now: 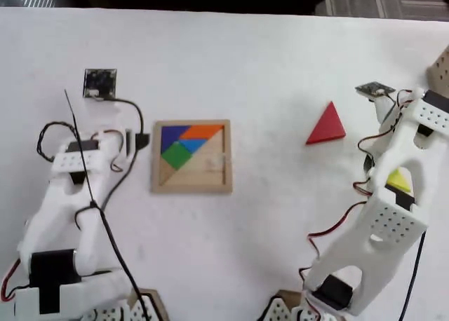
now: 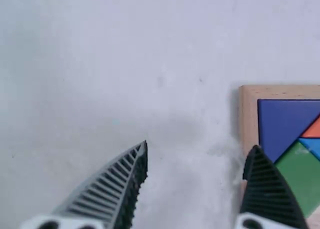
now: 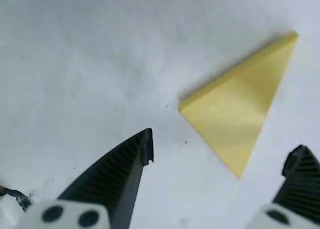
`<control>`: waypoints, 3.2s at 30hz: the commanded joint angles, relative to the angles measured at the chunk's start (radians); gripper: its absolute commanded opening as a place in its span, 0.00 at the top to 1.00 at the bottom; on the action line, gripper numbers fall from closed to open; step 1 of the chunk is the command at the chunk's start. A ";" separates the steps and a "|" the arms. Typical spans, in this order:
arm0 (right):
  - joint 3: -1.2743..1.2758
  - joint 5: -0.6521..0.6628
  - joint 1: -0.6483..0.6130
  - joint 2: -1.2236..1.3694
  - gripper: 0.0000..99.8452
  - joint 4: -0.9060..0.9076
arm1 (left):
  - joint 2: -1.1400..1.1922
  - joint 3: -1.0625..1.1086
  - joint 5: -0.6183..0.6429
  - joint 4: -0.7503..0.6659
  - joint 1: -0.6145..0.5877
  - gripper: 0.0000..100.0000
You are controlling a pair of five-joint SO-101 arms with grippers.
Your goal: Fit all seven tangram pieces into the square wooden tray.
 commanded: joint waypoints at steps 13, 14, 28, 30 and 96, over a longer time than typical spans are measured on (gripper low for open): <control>-0.009 0.132 0.033 0.091 0.61 -0.137 | -0.002 -0.017 -0.009 -0.017 -0.004 0.69; -0.006 0.130 0.033 0.091 0.61 -0.137 | -0.002 -0.017 -0.009 -0.017 -0.004 0.69; 0.000 -0.012 0.010 0.093 0.61 -0.094 | -0.002 -0.017 -0.009 -0.017 -0.002 0.69; 0.000 -0.018 0.005 0.093 0.61 -0.090 | -0.002 -0.017 -0.009 -0.017 -0.002 0.69; -0.195 0.011 0.067 0.203 0.64 0.058 | -0.002 -0.017 -0.009 -0.017 -0.002 0.69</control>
